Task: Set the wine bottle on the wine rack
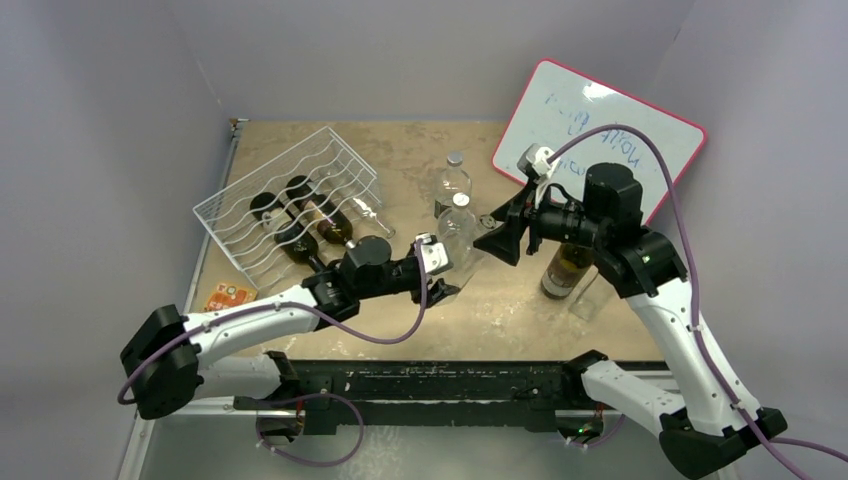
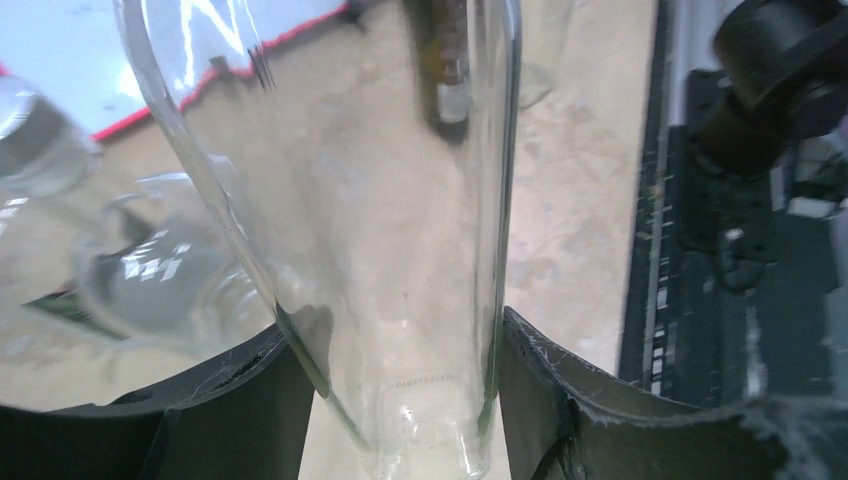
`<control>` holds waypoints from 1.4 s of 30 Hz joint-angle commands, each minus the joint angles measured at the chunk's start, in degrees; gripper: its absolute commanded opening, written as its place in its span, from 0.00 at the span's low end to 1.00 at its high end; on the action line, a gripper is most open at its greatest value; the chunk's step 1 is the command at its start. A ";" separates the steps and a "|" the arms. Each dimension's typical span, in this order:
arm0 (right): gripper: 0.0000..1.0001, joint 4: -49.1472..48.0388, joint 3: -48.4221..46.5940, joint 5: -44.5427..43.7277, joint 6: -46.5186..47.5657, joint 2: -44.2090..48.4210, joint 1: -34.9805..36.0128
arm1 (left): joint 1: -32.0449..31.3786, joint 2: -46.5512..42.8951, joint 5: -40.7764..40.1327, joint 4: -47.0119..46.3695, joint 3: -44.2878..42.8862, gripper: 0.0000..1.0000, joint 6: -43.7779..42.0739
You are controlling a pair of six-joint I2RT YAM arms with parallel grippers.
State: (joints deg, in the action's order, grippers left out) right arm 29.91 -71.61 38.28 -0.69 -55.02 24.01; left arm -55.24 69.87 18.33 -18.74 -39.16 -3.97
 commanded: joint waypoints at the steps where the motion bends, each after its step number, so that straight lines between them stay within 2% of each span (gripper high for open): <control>1: 0.75 -3.04 -0.78 -1.14 -0.31 0.31 0.16 | -0.05 -6.79 -11.02 9.90 -7.14 0.00 -11.98; 8: 0.76 -5.52 -2.13 -0.13 -1.17 -2.25 0.16 | -0.54 -11.29 -24.11 33.24 -13.64 0.00 -26.38; 13: 0.76 -5.68 -2.30 1.35 -0.57 -4.75 0.27 | -0.57 -11.74 -36.36 41.09 -15.44 0.00 -35.15; 20: 0.76 -7.10 -2.16 1.56 -1.67 -6.89 2.14 | -0.57 -13.55 -46.89 38.93 -13.31 0.00 -42.80; 24: 0.73 -5.91 -3.18 -2.00 -1.28 -9.99 5.53 | -0.85 -15.41 -47.84 36.07 -11.14 0.00 -46.30; 28: 0.71 -4.66 -4.72 -11.48 -0.36 -13.44 12.03 | -1.38 -17.31 -48.27 33.42 -9.54 0.00 -49.39; 34: 0.72 -2.74 -7.28 -14.64 0.76 -18.62 16.35 | -2.18 -19.75 -47.97 31.30 -6.07 0.00 -56.07; 42: 0.73 -3.62 -8.42 -8.82 2.31 -23.03 18.84 | -2.60 -23.20 -48.12 23.17 -0.09 0.00 -63.00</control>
State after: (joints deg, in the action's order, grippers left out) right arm 27.73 -77.49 26.44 -0.08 -77.21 41.93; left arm -57.43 49.12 -27.97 15.22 -39.57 -62.02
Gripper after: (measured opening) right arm 0.727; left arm 0.583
